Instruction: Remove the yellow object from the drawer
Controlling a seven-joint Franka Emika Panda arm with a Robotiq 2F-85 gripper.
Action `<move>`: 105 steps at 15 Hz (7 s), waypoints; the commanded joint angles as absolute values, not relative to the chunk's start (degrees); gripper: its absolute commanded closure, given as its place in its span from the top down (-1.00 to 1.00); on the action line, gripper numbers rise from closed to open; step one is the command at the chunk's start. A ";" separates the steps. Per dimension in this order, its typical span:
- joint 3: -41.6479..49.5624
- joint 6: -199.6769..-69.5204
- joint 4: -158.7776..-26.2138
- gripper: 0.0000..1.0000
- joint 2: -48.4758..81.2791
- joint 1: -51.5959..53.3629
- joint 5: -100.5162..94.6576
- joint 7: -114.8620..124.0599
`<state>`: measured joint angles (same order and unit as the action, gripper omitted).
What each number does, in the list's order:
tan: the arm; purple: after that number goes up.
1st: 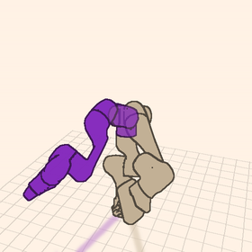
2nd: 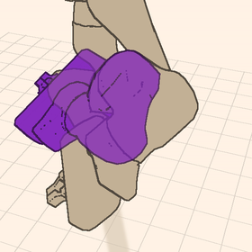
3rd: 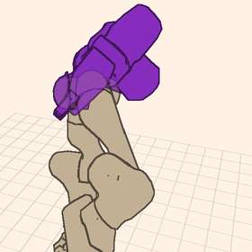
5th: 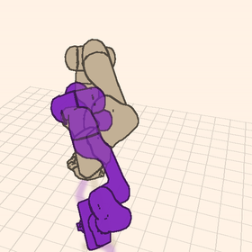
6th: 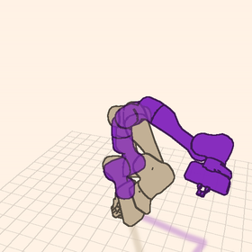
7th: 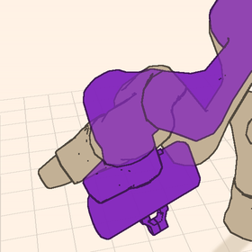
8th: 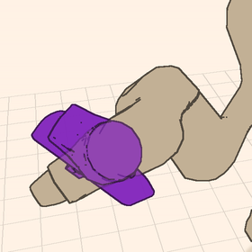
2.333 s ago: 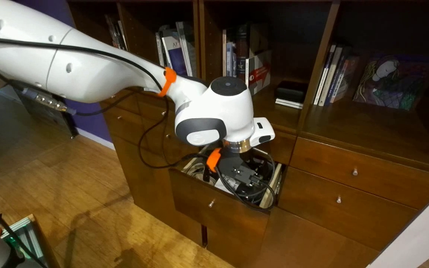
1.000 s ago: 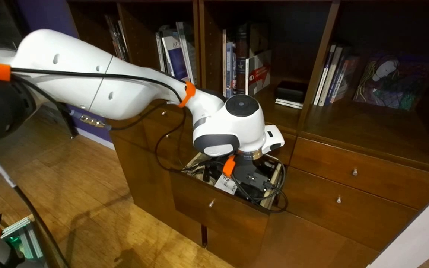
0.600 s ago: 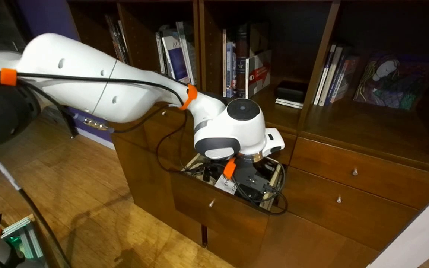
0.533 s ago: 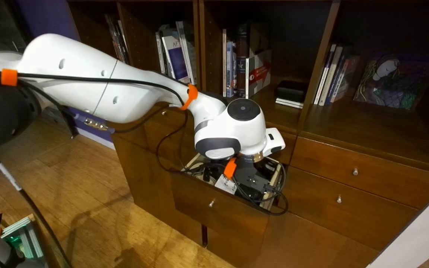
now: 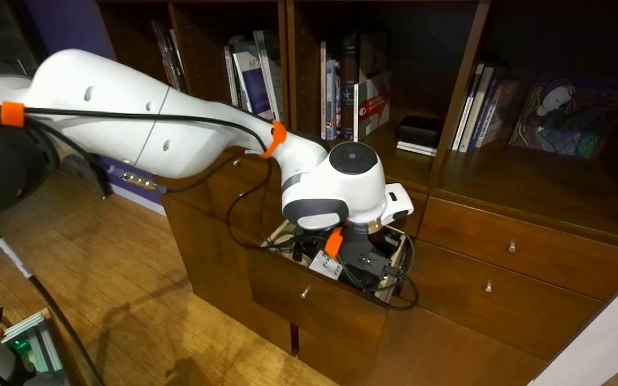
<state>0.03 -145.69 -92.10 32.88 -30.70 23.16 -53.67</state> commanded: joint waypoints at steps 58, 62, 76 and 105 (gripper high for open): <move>-0.74 -164.64 -91.36 0.77 24.23 -17.56 52.69 -94.86; 0.85 -163.86 -93.23 1.00 22.62 -17.33 51.30 -91.65; 10.42 -149.70 -101.93 1.00 13.63 -15.57 36.76 -58.30; 12.57 -120.45 -100.44 1.00 8.79 -18.71 15.06 -34.81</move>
<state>12.69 -120.71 -100.75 8.68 -18.54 15.08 -34.82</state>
